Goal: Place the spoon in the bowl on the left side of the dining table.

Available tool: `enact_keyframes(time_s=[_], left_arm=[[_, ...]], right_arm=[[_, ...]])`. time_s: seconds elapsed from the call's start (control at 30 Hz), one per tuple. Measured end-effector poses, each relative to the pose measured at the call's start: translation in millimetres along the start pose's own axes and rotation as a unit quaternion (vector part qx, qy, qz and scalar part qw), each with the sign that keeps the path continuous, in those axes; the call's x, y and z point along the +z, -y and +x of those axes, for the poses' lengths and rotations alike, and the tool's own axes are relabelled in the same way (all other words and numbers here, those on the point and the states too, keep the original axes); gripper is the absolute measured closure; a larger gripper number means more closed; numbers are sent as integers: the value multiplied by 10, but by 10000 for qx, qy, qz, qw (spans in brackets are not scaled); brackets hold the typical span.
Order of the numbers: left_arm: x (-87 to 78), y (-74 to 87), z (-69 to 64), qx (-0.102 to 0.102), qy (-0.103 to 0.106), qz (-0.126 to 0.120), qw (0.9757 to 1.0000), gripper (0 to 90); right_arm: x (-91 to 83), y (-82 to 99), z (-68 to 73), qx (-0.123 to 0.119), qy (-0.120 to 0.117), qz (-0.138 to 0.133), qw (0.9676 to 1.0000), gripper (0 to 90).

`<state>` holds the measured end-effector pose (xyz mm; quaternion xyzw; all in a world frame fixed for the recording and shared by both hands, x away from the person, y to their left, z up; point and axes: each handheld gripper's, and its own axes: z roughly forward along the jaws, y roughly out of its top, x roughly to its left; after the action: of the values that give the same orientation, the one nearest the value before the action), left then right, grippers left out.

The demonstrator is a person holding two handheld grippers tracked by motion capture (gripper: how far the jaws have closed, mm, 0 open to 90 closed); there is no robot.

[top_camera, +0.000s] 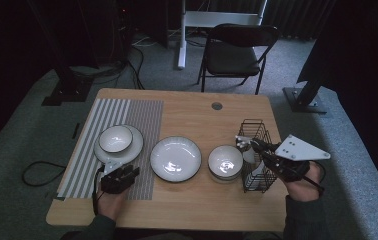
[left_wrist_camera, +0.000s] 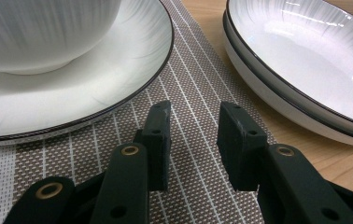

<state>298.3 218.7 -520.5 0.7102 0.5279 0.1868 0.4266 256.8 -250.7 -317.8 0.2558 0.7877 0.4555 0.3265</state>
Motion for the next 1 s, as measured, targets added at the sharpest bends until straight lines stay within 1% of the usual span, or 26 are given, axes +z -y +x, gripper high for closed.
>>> enact_keyframes(time_s=[0.17,0.4,0.77,1.0], left_arm=[[0,0,-1,4,-2,1,10000,654],[0,0,-1,1,-11,-2,10000,644],[0,-1,-1,-6,-14,4,10000,643],[2,-2,1,-12,-11,3,10000,642]], right_arm=[[73,19,79,63,-163,-52,9998,851],[187,4,155,109,-320,-70,9994,850],[333,-34,257,85,-555,-122,9984,850],[452,-51,315,123,-685,-112,9975,851]])
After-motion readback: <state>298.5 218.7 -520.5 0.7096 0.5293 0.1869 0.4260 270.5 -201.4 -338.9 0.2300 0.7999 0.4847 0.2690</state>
